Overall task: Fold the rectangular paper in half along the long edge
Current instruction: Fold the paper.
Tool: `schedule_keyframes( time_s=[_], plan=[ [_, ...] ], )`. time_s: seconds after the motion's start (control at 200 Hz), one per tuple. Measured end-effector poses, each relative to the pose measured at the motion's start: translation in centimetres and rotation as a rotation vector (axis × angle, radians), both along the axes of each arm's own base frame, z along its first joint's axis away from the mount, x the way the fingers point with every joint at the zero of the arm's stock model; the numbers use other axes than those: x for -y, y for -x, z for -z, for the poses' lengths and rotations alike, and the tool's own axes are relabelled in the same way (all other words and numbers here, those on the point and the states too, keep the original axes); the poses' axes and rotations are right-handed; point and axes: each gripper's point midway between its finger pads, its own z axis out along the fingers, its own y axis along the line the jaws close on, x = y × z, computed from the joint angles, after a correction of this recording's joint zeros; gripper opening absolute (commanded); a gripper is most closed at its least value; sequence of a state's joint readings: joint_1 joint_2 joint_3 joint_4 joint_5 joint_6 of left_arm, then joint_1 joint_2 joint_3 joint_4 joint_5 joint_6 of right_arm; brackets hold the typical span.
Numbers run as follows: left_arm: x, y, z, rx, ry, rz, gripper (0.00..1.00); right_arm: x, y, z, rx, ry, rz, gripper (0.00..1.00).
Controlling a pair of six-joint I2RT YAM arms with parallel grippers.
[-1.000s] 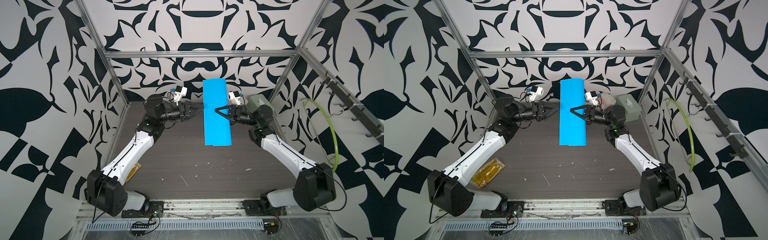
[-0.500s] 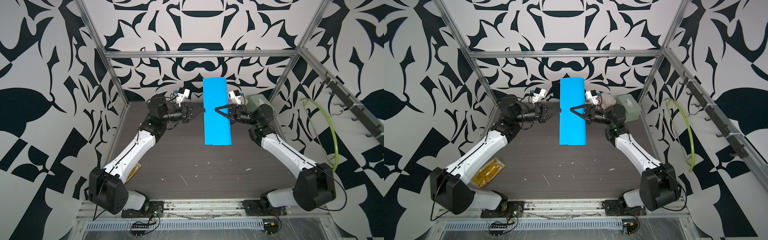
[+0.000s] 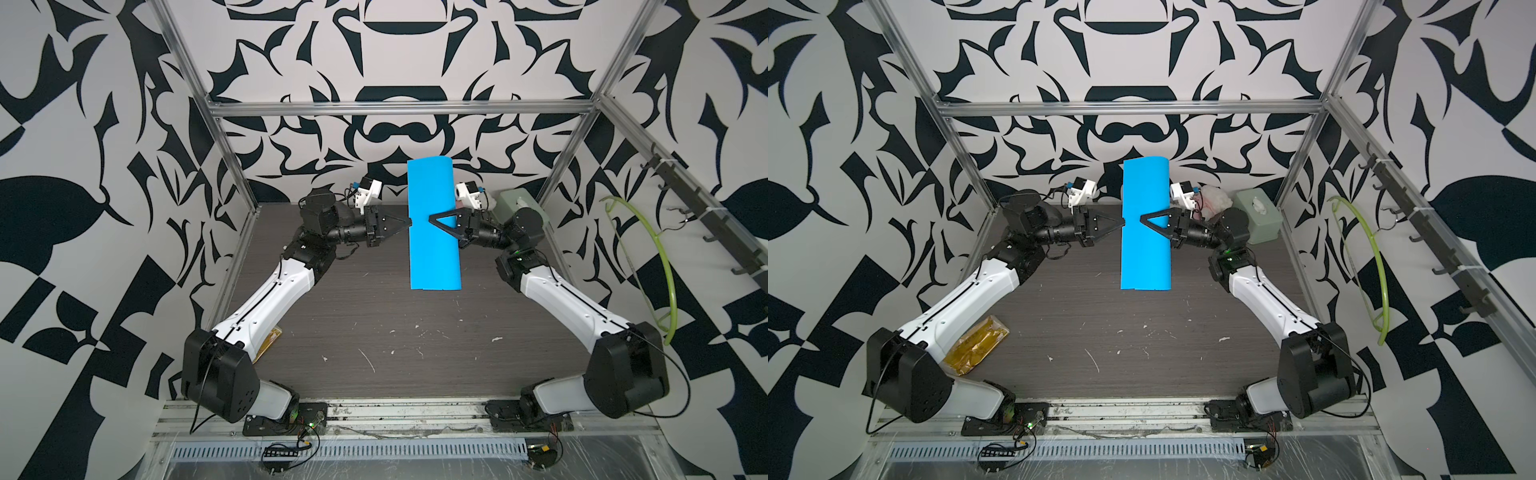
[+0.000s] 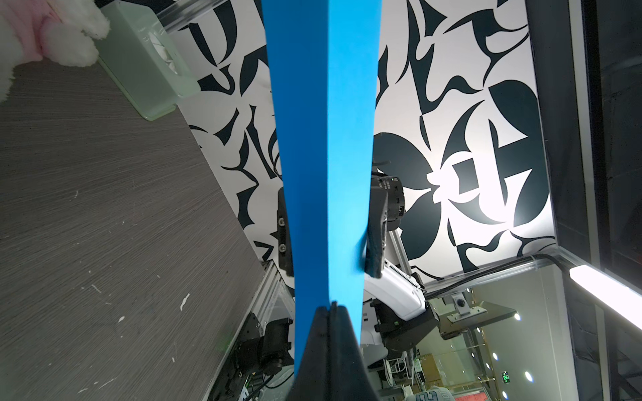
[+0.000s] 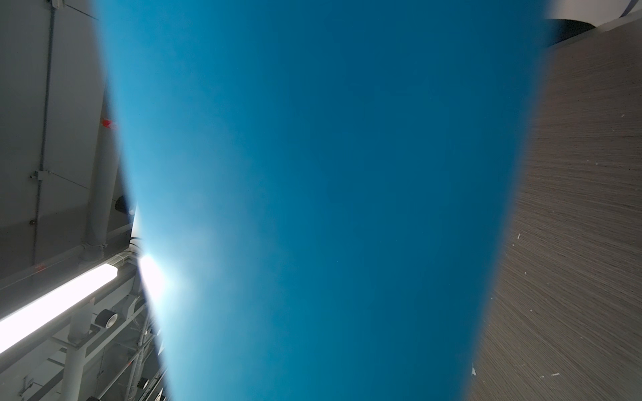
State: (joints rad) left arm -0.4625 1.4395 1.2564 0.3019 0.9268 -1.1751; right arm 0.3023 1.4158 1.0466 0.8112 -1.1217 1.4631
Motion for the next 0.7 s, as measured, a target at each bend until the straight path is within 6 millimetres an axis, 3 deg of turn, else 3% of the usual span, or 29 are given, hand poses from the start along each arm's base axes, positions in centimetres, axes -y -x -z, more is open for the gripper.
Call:
schedule_keyframes(
  time_s=[0.7],
  plan=[
    [1.5,0.0,1.1,-0.028,0.0,0.034,0.0,-0.2,-0.5,1.7,-0.034,0.047,0.01,0.65]
  ],
)
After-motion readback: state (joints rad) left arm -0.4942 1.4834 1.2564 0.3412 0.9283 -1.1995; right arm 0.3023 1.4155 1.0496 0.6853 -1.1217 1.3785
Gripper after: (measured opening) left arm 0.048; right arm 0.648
